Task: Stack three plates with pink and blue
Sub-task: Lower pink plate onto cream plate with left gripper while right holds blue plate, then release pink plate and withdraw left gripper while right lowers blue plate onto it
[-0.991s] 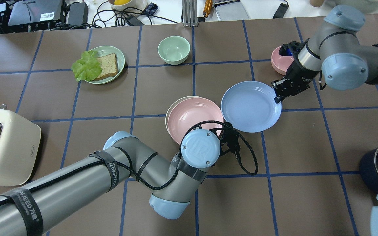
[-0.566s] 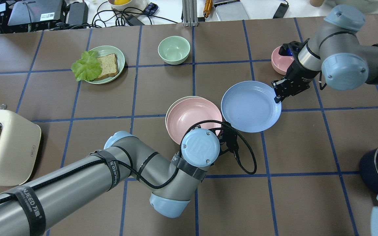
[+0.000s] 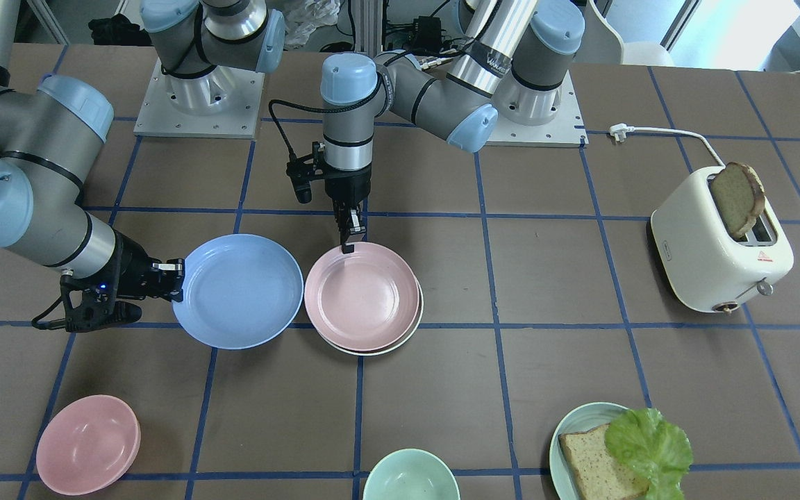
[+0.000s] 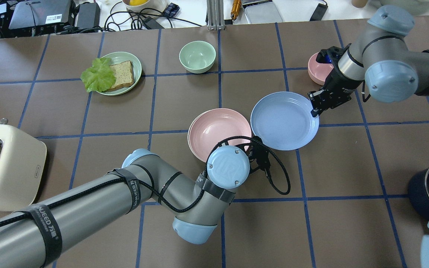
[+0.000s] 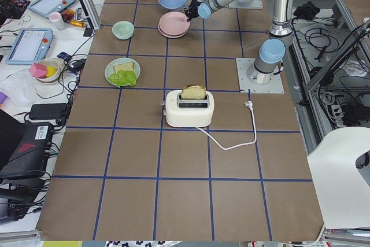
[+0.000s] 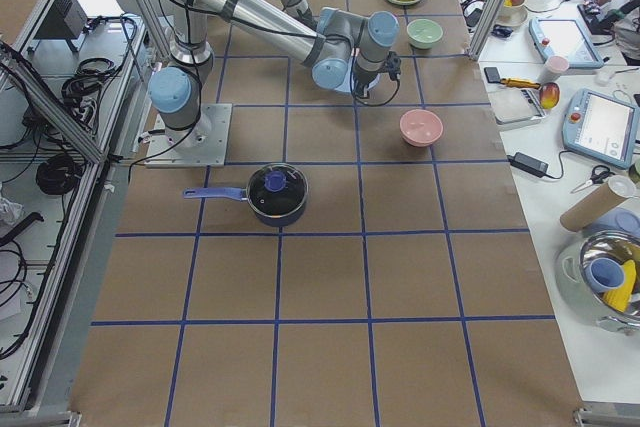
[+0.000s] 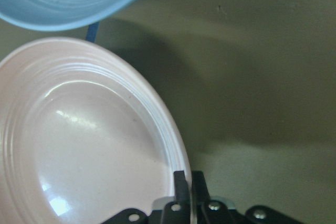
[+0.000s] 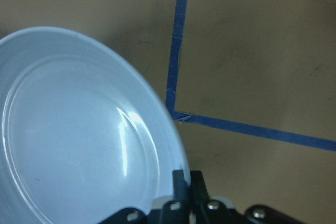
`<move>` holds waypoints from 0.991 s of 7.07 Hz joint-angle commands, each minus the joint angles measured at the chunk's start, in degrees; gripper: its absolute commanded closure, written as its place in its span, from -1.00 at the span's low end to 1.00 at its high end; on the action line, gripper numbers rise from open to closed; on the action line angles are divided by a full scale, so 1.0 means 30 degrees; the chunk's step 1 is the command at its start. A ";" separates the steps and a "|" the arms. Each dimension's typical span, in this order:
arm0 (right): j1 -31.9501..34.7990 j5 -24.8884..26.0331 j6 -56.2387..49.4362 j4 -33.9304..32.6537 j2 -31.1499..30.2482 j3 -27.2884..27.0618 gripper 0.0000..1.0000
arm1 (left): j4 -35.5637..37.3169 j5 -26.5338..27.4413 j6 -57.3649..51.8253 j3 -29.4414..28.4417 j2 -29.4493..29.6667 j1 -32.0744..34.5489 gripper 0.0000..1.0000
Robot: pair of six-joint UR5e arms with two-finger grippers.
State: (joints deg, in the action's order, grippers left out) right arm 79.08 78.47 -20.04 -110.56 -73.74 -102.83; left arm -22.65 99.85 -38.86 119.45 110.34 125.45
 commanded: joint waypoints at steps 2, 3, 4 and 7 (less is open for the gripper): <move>0.0037 -0.0052 0.0058 -0.0001 -0.0030 -0.0029 1.00 | 0.0198 0.0057 0.0033 -0.0003 -0.0711 -0.0038 -1.00; 0.0154 -0.0169 0.0320 -0.0001 -0.0030 -0.0087 1.00 | 0.0198 0.0087 0.0033 -0.0003 -0.1178 -0.0038 -1.00; 0.0155 -0.0228 0.0439 -0.0001 -0.0030 -0.0088 1.00 | 0.0082 0.0145 0.0062 0.0055 -0.1850 -0.0038 -1.00; 0.1613 -0.0258 0.2597 -0.0263 0.0232 -0.0117 1.00 | -0.1989 0.0087 0.0209 0.0085 -0.4863 -0.0737 -1.00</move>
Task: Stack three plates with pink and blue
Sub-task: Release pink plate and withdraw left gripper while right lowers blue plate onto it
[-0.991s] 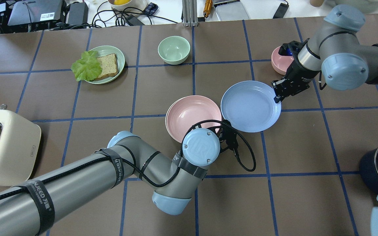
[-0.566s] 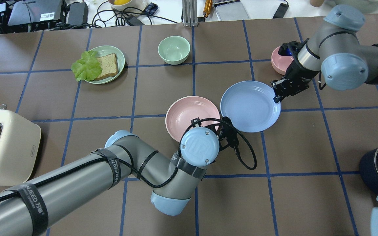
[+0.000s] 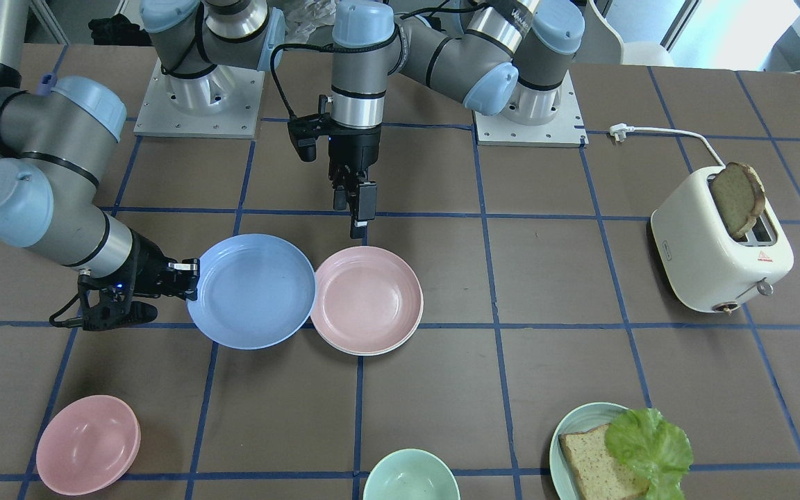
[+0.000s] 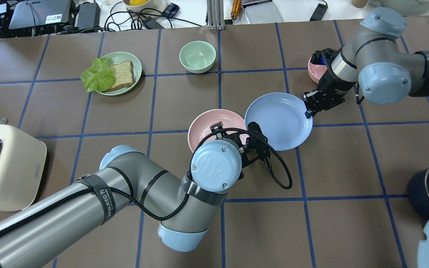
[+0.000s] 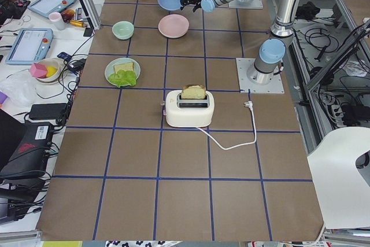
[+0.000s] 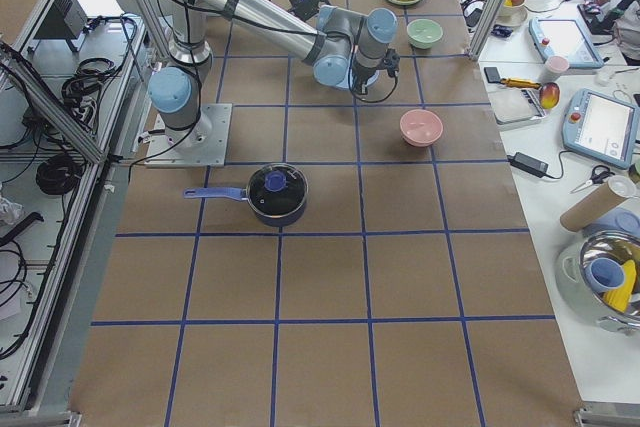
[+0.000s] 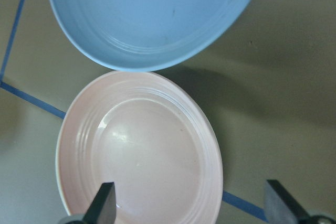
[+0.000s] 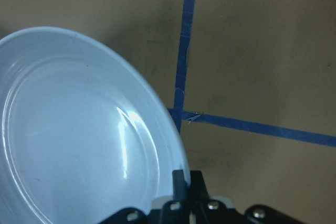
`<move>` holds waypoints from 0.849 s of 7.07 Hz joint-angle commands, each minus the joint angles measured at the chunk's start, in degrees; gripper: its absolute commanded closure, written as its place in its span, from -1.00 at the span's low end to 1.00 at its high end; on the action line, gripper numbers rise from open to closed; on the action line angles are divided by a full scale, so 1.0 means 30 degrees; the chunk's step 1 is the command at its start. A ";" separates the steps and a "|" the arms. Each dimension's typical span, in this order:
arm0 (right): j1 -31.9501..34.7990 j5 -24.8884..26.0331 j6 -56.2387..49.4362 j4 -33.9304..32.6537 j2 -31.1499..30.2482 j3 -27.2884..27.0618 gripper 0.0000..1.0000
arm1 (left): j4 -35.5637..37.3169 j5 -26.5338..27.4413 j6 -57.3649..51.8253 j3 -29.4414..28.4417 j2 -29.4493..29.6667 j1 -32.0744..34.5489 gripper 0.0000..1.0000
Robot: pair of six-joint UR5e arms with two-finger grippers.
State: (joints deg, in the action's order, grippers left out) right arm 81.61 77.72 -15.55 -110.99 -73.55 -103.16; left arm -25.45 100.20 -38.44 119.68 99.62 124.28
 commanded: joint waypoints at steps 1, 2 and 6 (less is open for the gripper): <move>0.1413 -0.0037 0.1954 -0.0180 0.0173 0.0021 1.00 | -0.2200 -0.0088 0.0068 -0.0021 -0.2376 -0.0933 -1.00; 0.2261 -0.0037 0.3325 -0.0181 0.0202 0.0022 1.00 | -0.3140 -0.0321 0.0039 -0.0021 -0.3460 -0.1780 -1.00; 0.5805 -0.0038 0.7987 -0.1755 0.0958 -0.0037 1.00 | -0.9781 -0.0381 0.0009 -0.2677 -0.5842 -0.5442 -1.00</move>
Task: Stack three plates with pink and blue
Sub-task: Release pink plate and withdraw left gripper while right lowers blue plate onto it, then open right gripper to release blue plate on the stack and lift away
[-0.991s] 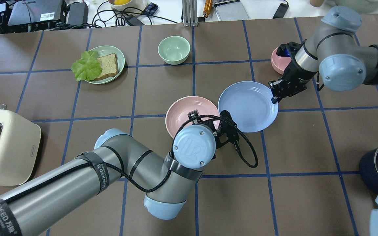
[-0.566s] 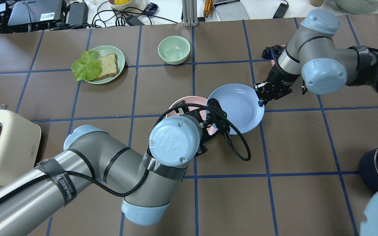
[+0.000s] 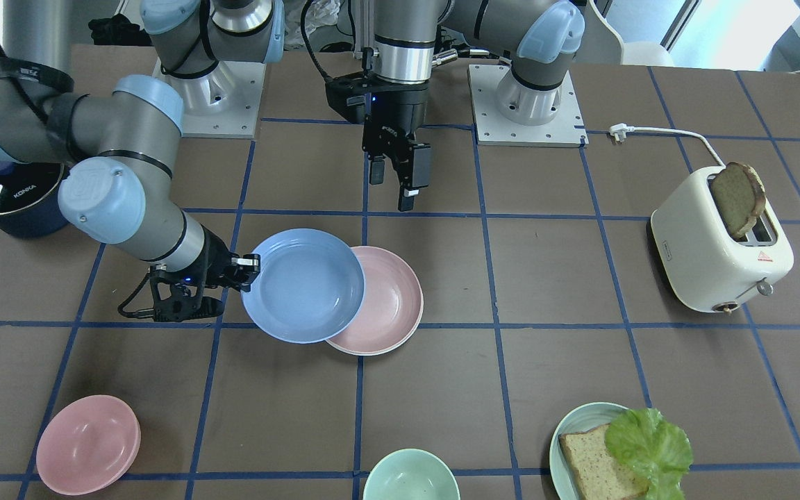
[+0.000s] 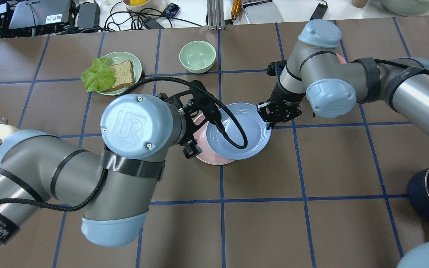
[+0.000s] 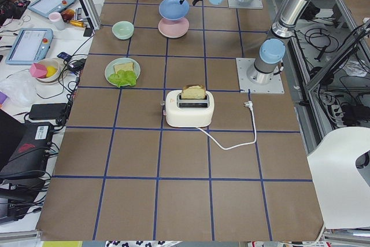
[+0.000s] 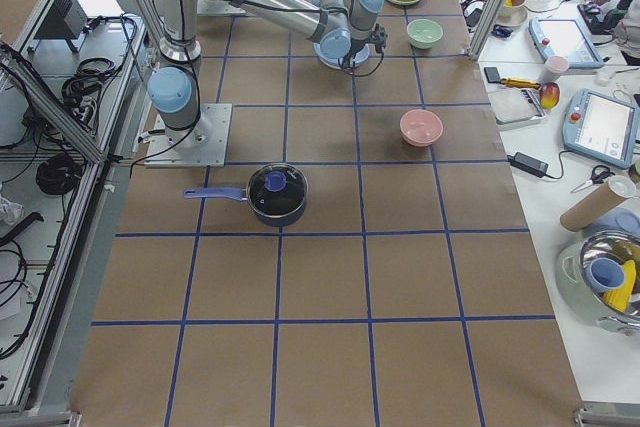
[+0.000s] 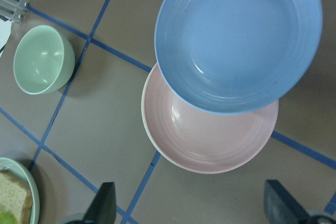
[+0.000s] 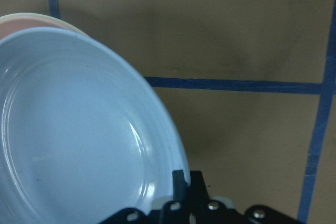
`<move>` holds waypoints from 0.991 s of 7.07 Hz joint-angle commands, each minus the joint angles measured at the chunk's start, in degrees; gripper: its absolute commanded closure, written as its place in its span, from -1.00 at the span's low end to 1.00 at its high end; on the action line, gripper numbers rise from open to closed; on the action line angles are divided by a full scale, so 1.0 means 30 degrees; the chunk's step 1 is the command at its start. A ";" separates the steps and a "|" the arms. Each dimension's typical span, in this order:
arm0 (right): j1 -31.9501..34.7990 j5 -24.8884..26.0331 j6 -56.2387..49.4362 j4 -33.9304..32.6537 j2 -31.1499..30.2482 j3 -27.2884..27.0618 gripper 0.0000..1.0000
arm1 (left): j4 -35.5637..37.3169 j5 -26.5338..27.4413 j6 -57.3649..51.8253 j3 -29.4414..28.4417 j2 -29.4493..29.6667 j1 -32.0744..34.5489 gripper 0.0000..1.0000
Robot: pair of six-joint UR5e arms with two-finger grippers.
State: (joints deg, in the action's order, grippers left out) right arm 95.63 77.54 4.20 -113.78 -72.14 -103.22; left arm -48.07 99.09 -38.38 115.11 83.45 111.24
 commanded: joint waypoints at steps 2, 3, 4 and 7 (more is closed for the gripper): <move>0.1697 0.0052 0.2056 -0.1420 0.1016 -0.0017 1.00 | -0.5462 -0.0071 -0.0010 -0.2534 -0.0832 -0.3228 -1.00; 0.1697 0.0081 0.2172 -0.1479 0.1076 0.0128 0.98 | -0.6815 -0.1028 0.0019 -0.3237 -0.0950 -0.4749 -1.00; 0.1668 0.0343 0.2115 -0.1479 0.1193 0.0013 -0.96 | -0.7931 -0.1618 0.0020 -0.3911 -0.0922 -0.6069 -1.00; 0.0734 0.1419 0.1647 -0.0840 0.0350 0.1670 -1.00 | -1.0576 -0.1946 0.3599 -0.5118 -0.0659 -0.7517 -1.00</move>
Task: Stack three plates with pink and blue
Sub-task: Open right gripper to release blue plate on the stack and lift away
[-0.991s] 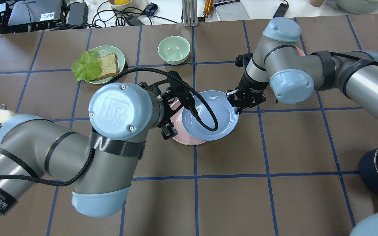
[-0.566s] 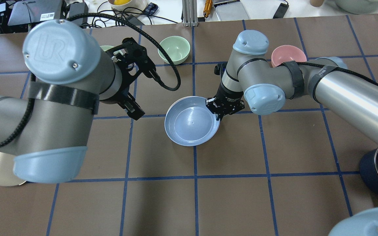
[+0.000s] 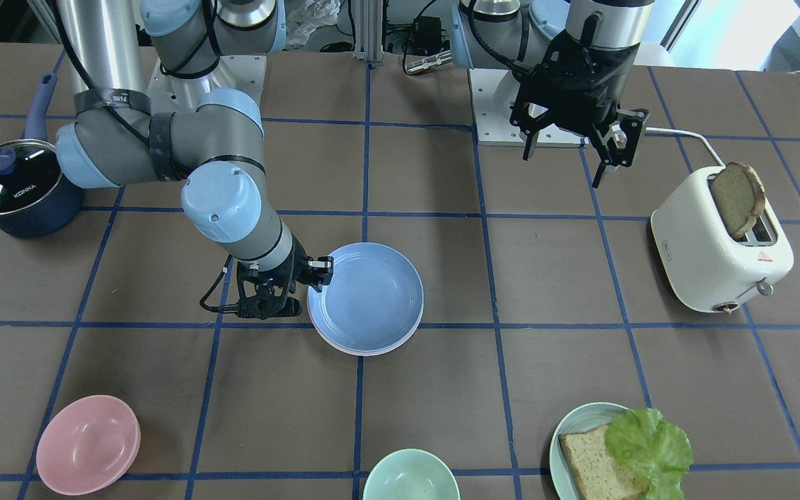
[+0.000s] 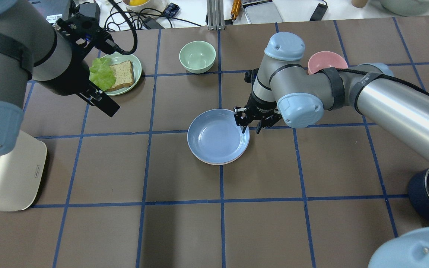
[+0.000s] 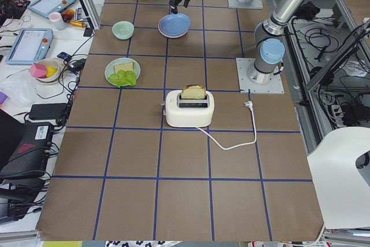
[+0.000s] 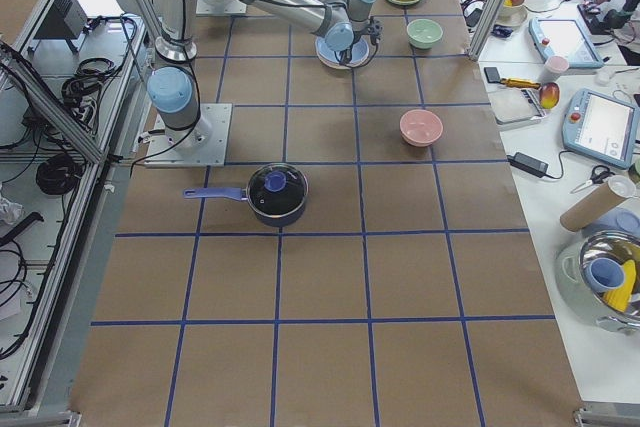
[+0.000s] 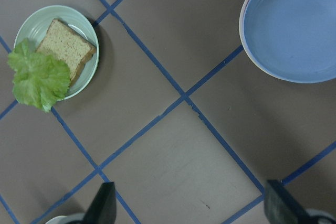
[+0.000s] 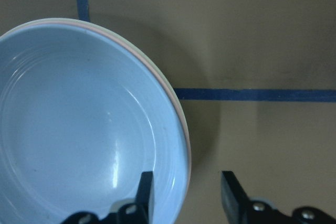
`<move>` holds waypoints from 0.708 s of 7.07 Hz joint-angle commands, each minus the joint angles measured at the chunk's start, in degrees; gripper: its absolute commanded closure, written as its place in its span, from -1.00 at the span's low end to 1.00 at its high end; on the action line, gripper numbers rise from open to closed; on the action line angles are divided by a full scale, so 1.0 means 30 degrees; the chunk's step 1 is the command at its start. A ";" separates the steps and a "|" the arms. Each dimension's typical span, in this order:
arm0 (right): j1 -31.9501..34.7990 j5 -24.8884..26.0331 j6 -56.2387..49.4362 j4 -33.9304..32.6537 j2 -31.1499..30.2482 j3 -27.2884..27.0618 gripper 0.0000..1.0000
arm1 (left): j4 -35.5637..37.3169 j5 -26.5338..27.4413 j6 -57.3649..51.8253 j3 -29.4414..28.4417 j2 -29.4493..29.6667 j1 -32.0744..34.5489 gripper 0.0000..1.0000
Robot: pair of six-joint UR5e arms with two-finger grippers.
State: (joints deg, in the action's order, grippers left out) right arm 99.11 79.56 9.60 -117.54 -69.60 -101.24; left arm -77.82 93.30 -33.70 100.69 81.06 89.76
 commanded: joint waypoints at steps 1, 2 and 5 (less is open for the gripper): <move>-0.0631 0.0988 -0.0703 0.2334 -0.1399 0.2123 -1.00 | -0.0663 0.0130 0.3485 -0.0310 0.0053 -0.0390 -1.00; -0.1358 0.1165 -0.1434 0.4268 -0.2423 0.3062 -1.00 | -0.0692 0.0160 0.4166 -0.0339 -0.0006 -0.0564 -1.00; -0.4143 0.3099 -0.4455 0.9256 -0.7132 0.3805 -1.00 | -0.2589 -0.0074 0.6478 -0.0426 -0.0152 -0.1738 -1.00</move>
State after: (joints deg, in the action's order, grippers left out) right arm 89.38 87.66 -1.27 -94.87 -84.82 -90.07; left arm -83.05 93.23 -17.47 99.62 80.84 85.21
